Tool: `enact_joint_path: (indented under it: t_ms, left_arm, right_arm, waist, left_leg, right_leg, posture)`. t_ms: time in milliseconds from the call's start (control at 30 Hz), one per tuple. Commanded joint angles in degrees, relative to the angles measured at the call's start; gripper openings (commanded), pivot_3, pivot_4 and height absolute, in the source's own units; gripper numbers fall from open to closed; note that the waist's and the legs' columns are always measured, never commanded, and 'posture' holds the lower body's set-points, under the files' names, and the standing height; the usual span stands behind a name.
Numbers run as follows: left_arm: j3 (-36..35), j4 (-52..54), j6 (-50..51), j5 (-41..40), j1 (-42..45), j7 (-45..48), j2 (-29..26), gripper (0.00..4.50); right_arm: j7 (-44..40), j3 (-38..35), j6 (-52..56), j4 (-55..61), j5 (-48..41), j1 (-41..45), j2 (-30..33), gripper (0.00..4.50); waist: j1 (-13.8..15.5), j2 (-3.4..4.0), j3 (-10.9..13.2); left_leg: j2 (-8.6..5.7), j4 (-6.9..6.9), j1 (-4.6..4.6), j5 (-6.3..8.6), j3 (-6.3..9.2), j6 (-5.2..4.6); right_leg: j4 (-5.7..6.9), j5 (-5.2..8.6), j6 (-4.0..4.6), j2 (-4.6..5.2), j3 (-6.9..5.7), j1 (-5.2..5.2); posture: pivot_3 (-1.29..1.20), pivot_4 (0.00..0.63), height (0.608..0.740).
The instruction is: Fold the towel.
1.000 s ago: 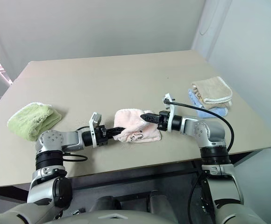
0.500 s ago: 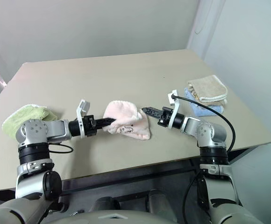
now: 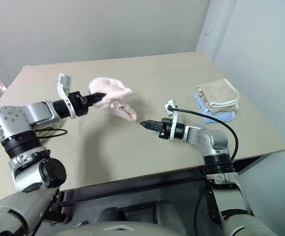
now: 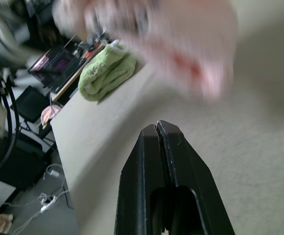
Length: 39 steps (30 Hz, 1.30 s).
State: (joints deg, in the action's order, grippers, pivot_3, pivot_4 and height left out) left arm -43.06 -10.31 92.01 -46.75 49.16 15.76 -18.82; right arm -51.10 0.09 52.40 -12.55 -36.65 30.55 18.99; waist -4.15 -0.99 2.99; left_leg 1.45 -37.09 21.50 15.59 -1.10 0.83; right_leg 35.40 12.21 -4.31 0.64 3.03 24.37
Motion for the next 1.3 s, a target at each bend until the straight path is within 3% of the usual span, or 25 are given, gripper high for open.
enact_joint_path:
  t_ms: [33,200,467,633,800,1133,1300]
  left_arm:
    - [-2.69,0.23,-1.39,0.65,4.64,-1.66,-4.97,0.02]
    - [-3.87,-4.44,-6.6,3.21,6.73,-2.78,-14.01,0.02]
    - [-7.27,-7.78,-11.87,4.76,0.21,-1.44,-25.0,0.02]
    - [-10.48,-7.57,-12.77,3.64,-6.92,0.77,-27.29,0.02]
    - [-8.5,-3.44,-14.84,2.79,-13.8,4.42,-25.67,0.02]
    - [-3.56,-8.89,-22.34,4.12,-13.82,9.78,-30.01,0.02]
    - [-3.03,-10.9,-29.41,5.14,-20.02,15.74,-31.09,0.02]
  right_arm:
    - [-1.32,0.62,-1.49,-0.21,0.5,1.54,-0.46,0.0]
    - [-2.8,2.01,-3.04,-2.57,2.09,2.82,-0.79,0.0]
    - [-5.36,4.52,-4.95,-3.75,4.37,3.31,-1.28,0.0]
    - [-6.82,5.18,-5.5,-4.88,5.39,4.05,-1.16,0.0]
    - [-8.14,5.92,-6.23,-6.1,6.48,5.12,-1.37,0.0]
    - [-9.14,6.49,-6.96,-6.53,8.07,5.02,-1.48,0.0]
    - [-9.1,6.1,-6.71,-5.4,8.32,3.95,-0.89,0.0]
  waist:
    - [-0.04,-0.01,0.01]
    - [-0.14,0.0,0.02]
    - [-0.04,-0.02,0.02]
    - [0.02,-0.07,0.01]
    - [0.03,-0.21,-0.01]
    - [-0.01,-0.26,-0.02]
    - [-0.2,-0.19,0.0]
  left_leg:
    - [0.0,0.02,0.0,0.0,0.0,0.0]
    - [0.01,0.08,0.0,0.0,0.01,0.0]
    - [0.02,0.08,0.01,0.0,-0.02,0.01]
    - [0.05,0.07,0.01,0.01,-0.03,0.02]
    - [0.06,0.02,0.0,0.0,-0.06,0.03]
    - [0.07,0.02,0.01,0.0,-0.06,0.04]
    - [0.08,0.06,-0.01,0.0,-0.1,0.03]
  right_leg:
    - [0.0,-0.01,-0.01,0.0,0.0,0.01]
    - [0.07,-0.06,-0.09,-0.02,-0.01,0.09]
    - [0.1,-0.05,-0.07,0.01,-0.01,0.1]
    - [0.11,-0.12,0.1,0.04,-0.01,0.11]
    - [0.12,-0.1,0.21,0.07,-0.01,0.1]
    - [0.13,-0.11,0.24,0.05,-0.02,0.11]
    - [0.13,-0.11,0.24,0.04,-0.02,0.14]
  posture:
    - [0.0,0.0,0.729]
    - [0.0,0.0,0.729]
    - [0.0,0.0,0.729]
    - [0.0,0.0,0.729]
    - [0.0,0.0,0.729]
    - [0.0,0.0,0.729]
    - [0.0,0.0,0.729]
